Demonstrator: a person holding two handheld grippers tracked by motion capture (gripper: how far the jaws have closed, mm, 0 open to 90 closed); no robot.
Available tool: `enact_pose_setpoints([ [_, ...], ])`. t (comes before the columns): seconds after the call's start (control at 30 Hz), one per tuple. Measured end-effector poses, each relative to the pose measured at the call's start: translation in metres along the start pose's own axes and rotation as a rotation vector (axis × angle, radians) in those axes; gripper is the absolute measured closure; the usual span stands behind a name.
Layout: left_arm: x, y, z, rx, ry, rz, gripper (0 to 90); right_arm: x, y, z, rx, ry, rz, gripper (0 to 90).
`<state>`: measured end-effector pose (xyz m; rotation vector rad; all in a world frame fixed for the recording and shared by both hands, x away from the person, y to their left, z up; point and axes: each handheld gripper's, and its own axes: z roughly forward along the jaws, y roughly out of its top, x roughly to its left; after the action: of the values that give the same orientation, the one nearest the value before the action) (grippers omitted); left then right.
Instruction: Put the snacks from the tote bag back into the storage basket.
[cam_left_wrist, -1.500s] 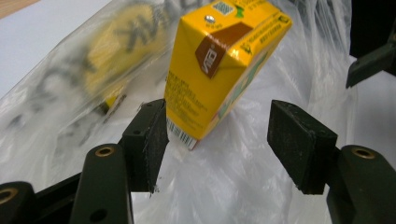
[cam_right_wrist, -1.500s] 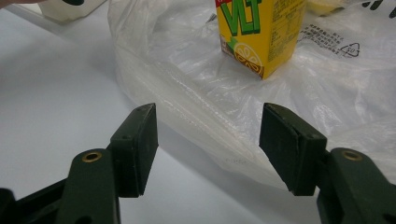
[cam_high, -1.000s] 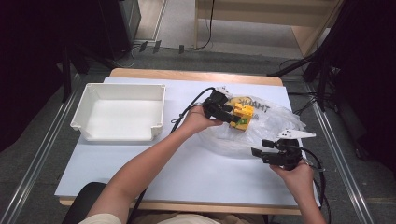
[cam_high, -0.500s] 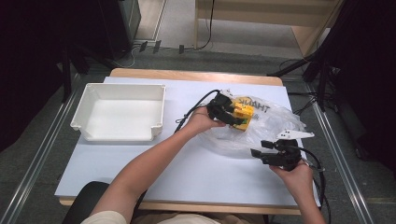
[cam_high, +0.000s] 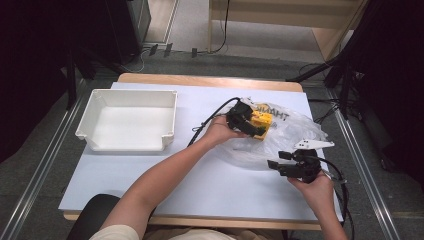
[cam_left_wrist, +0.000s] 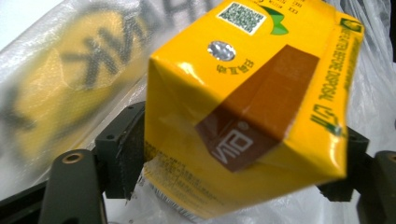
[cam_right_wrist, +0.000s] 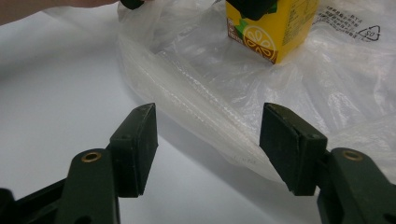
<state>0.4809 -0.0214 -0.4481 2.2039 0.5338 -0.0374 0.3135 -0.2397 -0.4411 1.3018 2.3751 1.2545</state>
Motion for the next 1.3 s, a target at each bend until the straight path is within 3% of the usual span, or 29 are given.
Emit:
enact_pose_setpoints([
  [0.1, -0.001, -0.002, 0.002, -0.006, -0.002, 0.026, 31.6, -0.001, 0.000, 0.001, 0.007, -0.002, 0.000, 37.8],
  [0.23, 0.001, -0.003, 0.001, -0.007, -0.015, 0.030, 40.7, -0.001, 0.000, 0.002, 0.010, -0.001, 0.003, 37.7],
  [0.47, 0.001, -0.003, 0.000, -0.003, -0.013, 0.034, 45.2, -0.001, 0.000, 0.003, 0.013, -0.003, -0.003, 37.8],
  [0.73, -0.005, -0.001, 0.001, -0.002, 0.031, 0.058, 49.4, -0.001, -0.001, 0.002, 0.010, -0.002, -0.003, 37.8],
  [1.07, -0.004, 0.004, -0.005, 0.017, 0.032, 0.027, 51.2, 0.000, -0.001, 0.000, 0.007, -0.002, -0.008, 38.0],
  [1.1, -0.005, 0.007, -0.008, 0.012, 0.032, -0.007, 51.3, 0.000, -0.001, 0.001, 0.006, -0.001, -0.008, 38.0],
  [1.3, -0.010, 0.014, -0.017, -0.003, 0.029, -0.007, 51.4, 0.000, 0.000, 0.001, 0.003, 0.002, -0.007, 38.2],
])
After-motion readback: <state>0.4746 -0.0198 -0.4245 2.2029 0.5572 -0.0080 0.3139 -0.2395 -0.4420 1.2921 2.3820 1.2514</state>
